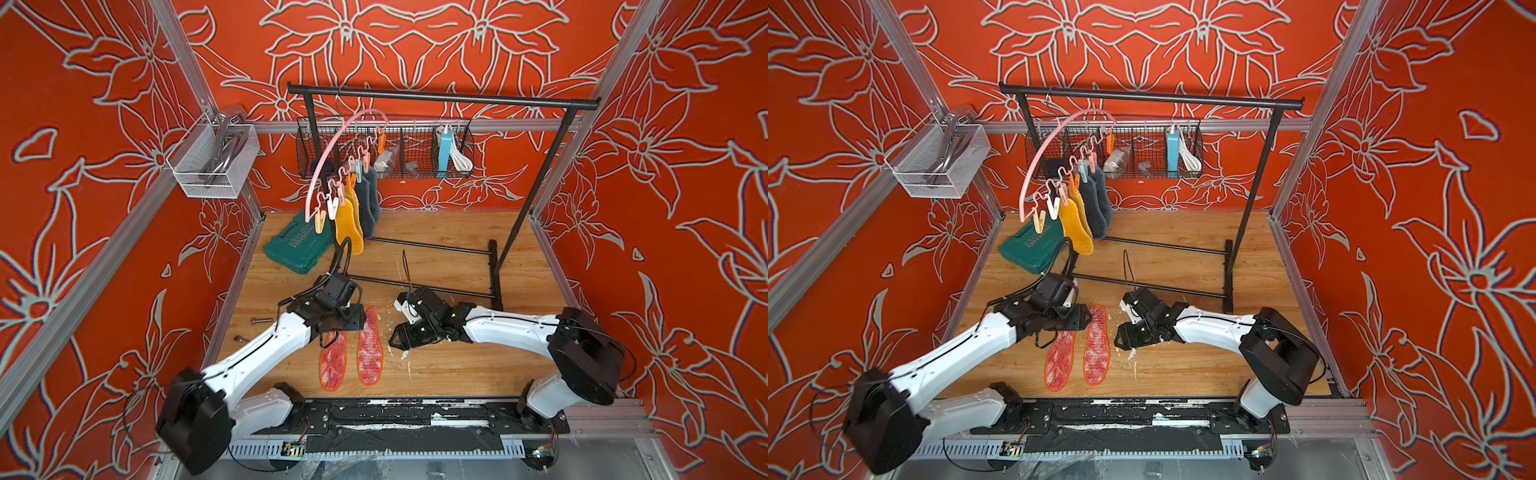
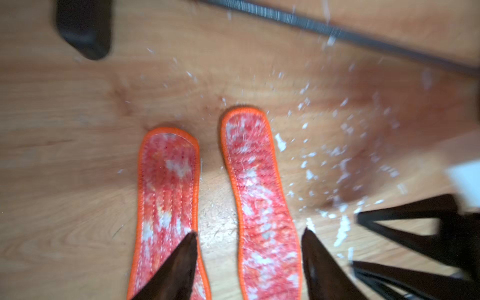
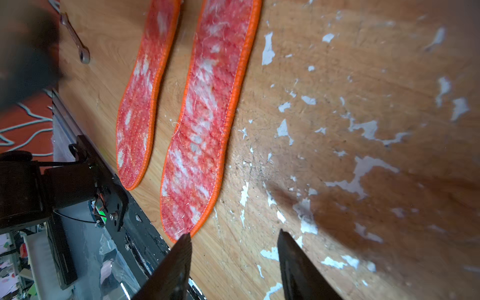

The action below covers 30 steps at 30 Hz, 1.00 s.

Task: Take the shoe insoles off the hanger
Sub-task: Adjust the insole at the center of the board.

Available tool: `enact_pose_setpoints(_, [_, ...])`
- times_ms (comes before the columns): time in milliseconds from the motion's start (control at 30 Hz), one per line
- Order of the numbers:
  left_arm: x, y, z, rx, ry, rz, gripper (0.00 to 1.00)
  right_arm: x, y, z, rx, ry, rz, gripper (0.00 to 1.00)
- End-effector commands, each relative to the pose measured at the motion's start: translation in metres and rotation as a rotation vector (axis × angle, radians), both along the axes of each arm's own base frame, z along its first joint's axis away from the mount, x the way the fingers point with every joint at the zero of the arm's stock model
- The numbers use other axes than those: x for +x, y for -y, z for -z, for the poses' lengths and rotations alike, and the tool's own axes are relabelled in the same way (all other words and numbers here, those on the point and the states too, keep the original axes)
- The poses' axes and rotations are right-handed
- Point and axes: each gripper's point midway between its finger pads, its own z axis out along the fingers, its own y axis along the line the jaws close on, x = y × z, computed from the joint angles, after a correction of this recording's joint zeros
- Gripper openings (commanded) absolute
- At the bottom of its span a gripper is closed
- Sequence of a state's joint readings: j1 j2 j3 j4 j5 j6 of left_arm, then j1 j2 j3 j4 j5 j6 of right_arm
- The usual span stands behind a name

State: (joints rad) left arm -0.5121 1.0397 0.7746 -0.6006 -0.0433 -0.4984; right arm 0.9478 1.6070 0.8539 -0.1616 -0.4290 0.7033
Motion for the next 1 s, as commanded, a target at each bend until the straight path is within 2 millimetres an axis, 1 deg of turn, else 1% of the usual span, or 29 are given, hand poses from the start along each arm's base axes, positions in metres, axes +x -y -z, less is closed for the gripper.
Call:
enact_pose_setpoints(0, [-0.009, -0.029, -0.016, 0.022, 0.079, -0.121, 0.71, -0.005, -0.020, 0.000, 0.038, -0.034, -0.022, 0.56])
enact_pose_setpoints(100, [-0.012, -0.039, -0.028, -0.004, 0.149, -0.164, 0.71, -0.014, -0.033, 0.009, 0.043, -0.056, -0.042, 0.56])
enact_pose_setpoints(167, [-0.015, -0.044, -0.033, -0.017, 0.173, -0.187, 0.71, -0.018, -0.042, 0.015, 0.042, -0.073, -0.057, 0.52])
enact_pose_setpoints(233, [-0.018, -0.049, -0.035, -0.024, 0.182, -0.211, 0.71, -0.019, -0.049, 0.019, 0.043, -0.085, -0.063, 0.49])
enact_pose_setpoints(333, [-0.021, -0.052, -0.036, -0.044, 0.196, -0.225, 0.70, -0.020, -0.059, 0.020, 0.059, -0.087, -0.076, 0.48])
enact_pose_setpoints(567, [-0.027, -0.052, -0.035, -0.082, 0.203, -0.236, 0.69, -0.018, -0.071, 0.019, 0.068, -0.082, -0.104, 0.44])
enact_pose_setpoints(800, [-0.033, -0.055, -0.036, -0.110, 0.224, -0.248, 0.69, -0.019, -0.074, 0.020, 0.074, -0.088, -0.117, 0.44])
enact_pose_setpoints(967, [-0.033, -0.053, -0.033, -0.129, 0.223, -0.246, 0.69, -0.021, -0.085, 0.020, 0.092, -0.095, -0.135, 0.44])
